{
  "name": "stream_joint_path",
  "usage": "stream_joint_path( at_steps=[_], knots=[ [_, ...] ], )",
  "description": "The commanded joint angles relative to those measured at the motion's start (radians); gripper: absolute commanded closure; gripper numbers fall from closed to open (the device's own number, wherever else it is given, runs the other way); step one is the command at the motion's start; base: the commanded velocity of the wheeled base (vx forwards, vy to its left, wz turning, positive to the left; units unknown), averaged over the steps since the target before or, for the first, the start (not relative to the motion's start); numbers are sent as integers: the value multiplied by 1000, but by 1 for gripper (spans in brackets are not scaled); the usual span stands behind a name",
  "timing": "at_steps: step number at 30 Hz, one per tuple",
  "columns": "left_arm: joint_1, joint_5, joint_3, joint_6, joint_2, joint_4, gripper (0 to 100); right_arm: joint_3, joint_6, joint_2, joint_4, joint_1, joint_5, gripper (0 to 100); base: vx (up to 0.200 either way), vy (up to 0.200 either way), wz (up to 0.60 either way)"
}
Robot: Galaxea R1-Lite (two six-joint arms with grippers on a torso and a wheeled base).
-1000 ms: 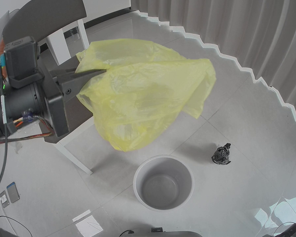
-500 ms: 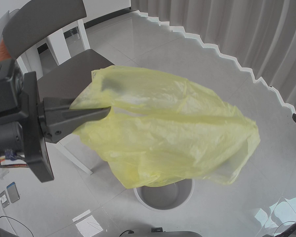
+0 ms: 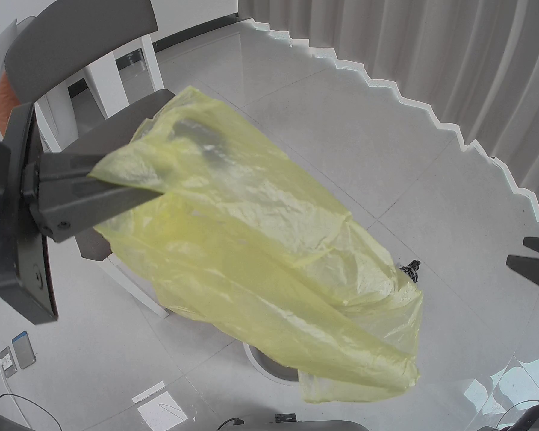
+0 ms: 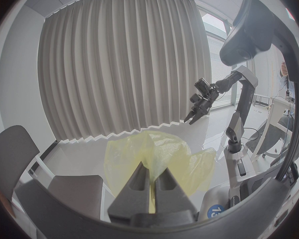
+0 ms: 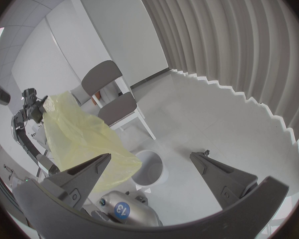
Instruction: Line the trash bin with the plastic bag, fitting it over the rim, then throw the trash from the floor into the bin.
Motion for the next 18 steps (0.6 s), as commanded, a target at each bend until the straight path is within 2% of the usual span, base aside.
stream_joint_path(
  at_steps=[1, 18],
  knots=[
    [-1, 1, -20, 7, -18, 3, 100, 50, -14, -20, 7, 30, 0, 0, 0, 0, 0],
    [-1, -1, -73, 31, -10, 2, 100, 85, -114, -16, 10, 141, 6, 0, 0, 0, 0]
  ],
)
